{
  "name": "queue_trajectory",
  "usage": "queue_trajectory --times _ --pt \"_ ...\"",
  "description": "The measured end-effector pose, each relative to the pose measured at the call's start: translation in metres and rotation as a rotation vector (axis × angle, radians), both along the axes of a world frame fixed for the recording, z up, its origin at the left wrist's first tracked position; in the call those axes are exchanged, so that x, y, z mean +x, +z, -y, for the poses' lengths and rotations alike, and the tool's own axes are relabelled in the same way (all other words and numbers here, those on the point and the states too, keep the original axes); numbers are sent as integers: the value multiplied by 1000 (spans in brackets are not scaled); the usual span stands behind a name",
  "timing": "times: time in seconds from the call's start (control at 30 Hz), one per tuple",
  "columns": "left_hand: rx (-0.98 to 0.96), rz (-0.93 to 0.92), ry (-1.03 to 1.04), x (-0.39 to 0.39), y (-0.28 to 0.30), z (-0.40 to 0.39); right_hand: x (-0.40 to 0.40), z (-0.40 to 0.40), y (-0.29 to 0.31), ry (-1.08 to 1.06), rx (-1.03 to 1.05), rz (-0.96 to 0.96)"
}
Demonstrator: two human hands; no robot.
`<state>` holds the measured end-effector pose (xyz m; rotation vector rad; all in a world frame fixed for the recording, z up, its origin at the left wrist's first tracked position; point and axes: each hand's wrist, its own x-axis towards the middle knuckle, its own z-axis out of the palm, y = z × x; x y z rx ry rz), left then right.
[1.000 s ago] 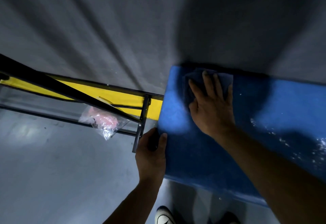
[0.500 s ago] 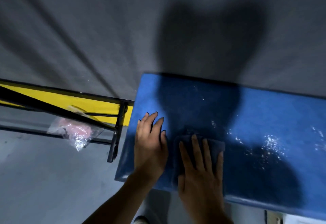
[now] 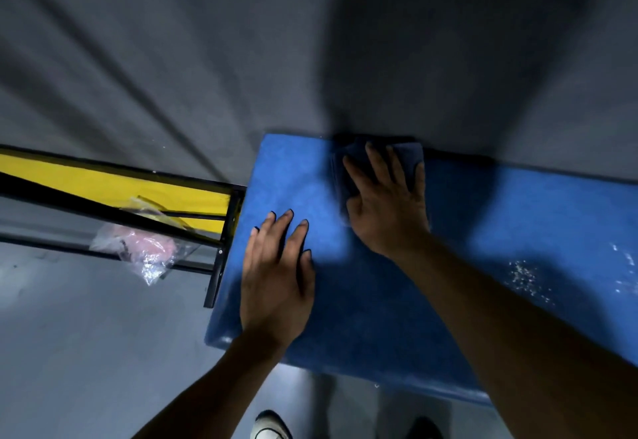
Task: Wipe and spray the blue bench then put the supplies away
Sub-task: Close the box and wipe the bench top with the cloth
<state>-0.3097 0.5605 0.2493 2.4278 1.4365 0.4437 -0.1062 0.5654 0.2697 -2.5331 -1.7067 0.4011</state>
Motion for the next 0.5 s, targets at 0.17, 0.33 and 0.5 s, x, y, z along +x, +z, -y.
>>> queue_trajectory --times 0.17,0.33,0.5 --pt "36 -28 3 1 -1 3 -19 58 4 -43 -1 49" --pt "89 -14 7 1 -4 6 -53 162 7 -102 3 50" --pt "76 -17 17 3 -5 6 -66 222 3 -126 9 58"
